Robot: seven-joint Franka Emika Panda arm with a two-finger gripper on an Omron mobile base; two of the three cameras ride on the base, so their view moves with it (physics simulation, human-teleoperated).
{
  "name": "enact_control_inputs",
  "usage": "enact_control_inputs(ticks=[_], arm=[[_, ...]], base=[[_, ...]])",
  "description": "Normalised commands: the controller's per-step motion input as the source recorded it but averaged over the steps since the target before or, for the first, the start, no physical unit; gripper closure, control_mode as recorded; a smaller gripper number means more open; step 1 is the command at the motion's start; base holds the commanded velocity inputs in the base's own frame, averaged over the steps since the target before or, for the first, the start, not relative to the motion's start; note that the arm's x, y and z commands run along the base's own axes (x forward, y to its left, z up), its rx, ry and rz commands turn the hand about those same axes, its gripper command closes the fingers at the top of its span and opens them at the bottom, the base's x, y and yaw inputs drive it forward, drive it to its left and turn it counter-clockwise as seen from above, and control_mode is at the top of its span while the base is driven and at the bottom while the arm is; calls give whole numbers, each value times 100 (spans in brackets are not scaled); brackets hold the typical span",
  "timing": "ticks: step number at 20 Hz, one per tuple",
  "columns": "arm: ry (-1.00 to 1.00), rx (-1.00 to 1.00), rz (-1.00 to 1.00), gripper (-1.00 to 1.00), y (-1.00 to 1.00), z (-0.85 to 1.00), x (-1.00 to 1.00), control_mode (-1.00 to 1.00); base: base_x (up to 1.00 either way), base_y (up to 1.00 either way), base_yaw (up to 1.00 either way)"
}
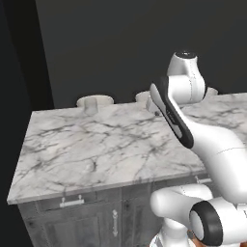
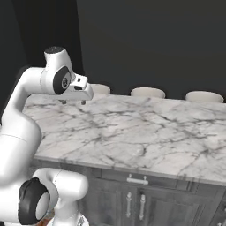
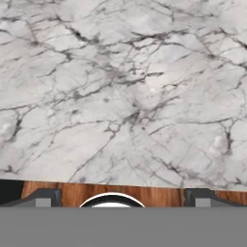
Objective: Take a straw from the drawer in front and place it inside the glass cup on the dining counter.
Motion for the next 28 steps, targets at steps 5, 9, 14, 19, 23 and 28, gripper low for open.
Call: enact_control_inputs(ticks=[5,9,14,19,23,28], arm=[[0,0,0,-100,-1,0,0,-100],[-9,-1,0,-100,9,0,-61,-100],[-16,-12,5,-100,75,-4,-87,-100],[-12,-16,7,-100,100,-17,-65,-100],[-5,-17,9,-100,98,-21,-46,-100],[-1,-23,11,-100,78,-40,-33,-100]], base=[[17,-14,0],[0,0,0],[0,0,0],[0,0,0],[0,0,0],[0,0,0]])
